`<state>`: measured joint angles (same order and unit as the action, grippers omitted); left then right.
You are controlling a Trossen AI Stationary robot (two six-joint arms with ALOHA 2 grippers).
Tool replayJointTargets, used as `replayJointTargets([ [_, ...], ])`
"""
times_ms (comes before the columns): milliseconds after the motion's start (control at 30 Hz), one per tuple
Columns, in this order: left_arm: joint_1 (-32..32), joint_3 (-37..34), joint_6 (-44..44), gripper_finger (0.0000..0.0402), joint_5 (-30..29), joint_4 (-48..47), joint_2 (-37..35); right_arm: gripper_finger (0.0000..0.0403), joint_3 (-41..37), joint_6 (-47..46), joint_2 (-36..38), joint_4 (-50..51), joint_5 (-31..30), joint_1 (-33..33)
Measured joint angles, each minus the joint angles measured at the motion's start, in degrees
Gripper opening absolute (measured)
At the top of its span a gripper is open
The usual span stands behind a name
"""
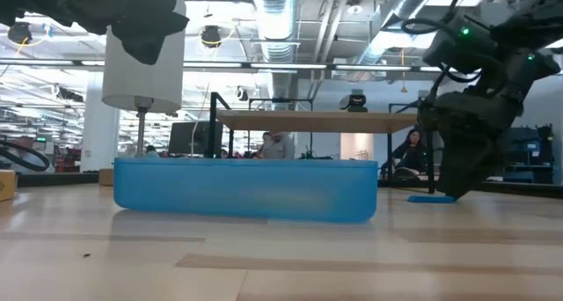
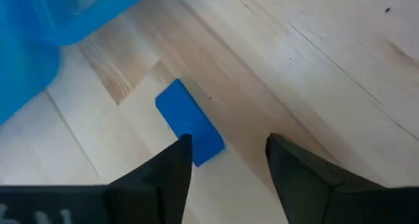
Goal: Pack school essentials
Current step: Put the blue eraser into the blue supply box
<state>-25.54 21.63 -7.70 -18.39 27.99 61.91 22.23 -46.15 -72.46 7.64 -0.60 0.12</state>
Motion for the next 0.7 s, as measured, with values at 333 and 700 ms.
replayJointTargets([
  [333,0.0,0.0,-0.29,0.0127,0.05,-0.01,0.02,0.0215,0.06,-3.11,-3.65,-5.92,5.2,0.07],
  [700,0.0,0.0,-0.29,0.0127,0.04,-0.02,0.02,0.0212,-0.01,-4.27,-3.13,-5.03,5.92,-0.06],
])
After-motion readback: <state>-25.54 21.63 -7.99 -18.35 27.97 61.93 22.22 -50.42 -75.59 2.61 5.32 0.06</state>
